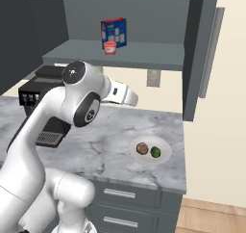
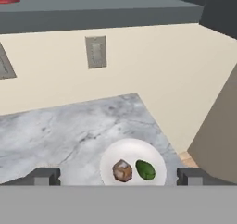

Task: Pick the avocado and bread from the counter and place them on the plate. Then pick the jam from the cabinet and place it next to the plate. Lastly close the cabinet door.

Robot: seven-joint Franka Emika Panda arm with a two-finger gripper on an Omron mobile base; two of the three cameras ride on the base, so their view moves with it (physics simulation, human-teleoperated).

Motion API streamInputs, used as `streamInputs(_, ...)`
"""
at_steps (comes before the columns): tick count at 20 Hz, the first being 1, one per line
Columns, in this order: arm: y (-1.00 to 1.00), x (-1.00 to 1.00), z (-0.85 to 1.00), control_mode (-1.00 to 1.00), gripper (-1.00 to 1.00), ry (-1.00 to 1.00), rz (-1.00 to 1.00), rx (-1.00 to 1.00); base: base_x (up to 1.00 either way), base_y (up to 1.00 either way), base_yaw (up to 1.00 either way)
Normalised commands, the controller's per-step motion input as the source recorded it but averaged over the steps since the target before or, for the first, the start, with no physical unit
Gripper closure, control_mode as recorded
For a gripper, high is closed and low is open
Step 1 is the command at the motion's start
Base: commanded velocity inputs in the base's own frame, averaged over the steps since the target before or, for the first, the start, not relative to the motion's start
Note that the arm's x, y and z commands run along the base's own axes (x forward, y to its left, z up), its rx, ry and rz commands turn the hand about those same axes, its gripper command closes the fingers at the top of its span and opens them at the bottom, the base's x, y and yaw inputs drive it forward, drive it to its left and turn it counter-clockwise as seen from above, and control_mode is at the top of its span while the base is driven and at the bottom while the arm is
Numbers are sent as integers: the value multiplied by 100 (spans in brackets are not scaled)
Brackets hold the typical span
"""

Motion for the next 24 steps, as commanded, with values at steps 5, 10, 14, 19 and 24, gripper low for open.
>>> streamInputs(5, 20, -12, 59, -100, -100, 0, -1, 0, 0, 0, 0)
streamInputs(10, 32, 0, 46, -100, -100, -15, 5, 0, 0, 0, 0)
streamInputs(14, 31, 0, 48, -100, -100, -13, 6, 0, 0, 0, 0)
streamInputs(19, 37, 0, 48, -100, -100, -3, 7, -5, 0, 0, 0)
streamInputs(24, 44, 7, 33, -100, -100, 3, 7, -9, 0, 0, 0)
